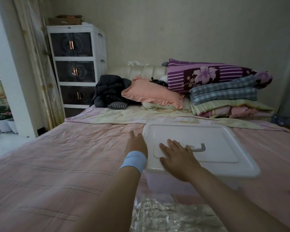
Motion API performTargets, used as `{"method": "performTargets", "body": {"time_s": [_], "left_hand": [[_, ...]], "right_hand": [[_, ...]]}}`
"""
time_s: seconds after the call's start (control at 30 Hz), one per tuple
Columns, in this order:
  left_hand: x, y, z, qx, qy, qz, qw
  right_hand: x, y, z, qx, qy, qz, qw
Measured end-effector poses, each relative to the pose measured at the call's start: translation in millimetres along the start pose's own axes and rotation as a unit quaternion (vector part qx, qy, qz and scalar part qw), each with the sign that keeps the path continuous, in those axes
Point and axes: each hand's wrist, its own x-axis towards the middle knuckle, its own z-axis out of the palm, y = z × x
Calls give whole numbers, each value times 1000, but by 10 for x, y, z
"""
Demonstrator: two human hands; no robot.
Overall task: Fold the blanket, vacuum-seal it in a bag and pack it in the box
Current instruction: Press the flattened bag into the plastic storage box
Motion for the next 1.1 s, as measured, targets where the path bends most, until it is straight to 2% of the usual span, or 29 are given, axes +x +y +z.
{"method": "performTargets", "body": {"time_s": [0.07, 0.2, 0.27, 0.33, 0.43, 0.5, 0.57, 0.77, 0.97, 1.1], "left_hand": [[-28, 50, 16, -14, -6, 25, 1000], [-84, -22, 52, -68, -112, -15, 991], [-116, -40, 39, -6, -123, -2, 992], [-105, -30, 28, 79, -95, 20, 992], [-169, 105, -38, 139, -56, 103, 983], [-260, 257, -69, 131, -76, 184, 971], [-350, 416, -78, 110, -122, 220, 962], [-468, 686, -16, 186, -213, 186, 941], [-547, 913, -162, 203, -161, 248, 934], [-530, 904, -230, 207, -71, 292, 931]], "right_hand": [[34, 23, -12, 11, -6, 5, 1000], [86, 17, -29, 19, -11, 5, 1000], [94, 0, -26, 21, -8, 5, 1000], [80, -11, -45, 22, -13, 5, 1000], [-3, 1, -151, 46, -19, -5, 999], [-99, 60, -257, 77, 1, -15, 997], [-224, 201, -342, 72, 24, -7, 997], [-611, 901, -475, -17, -85, 54, 995], [-656, 1000, -432, -41, -36, 37, 998], [-645, 1015, -473, -48, 46, 38, 997]]}}
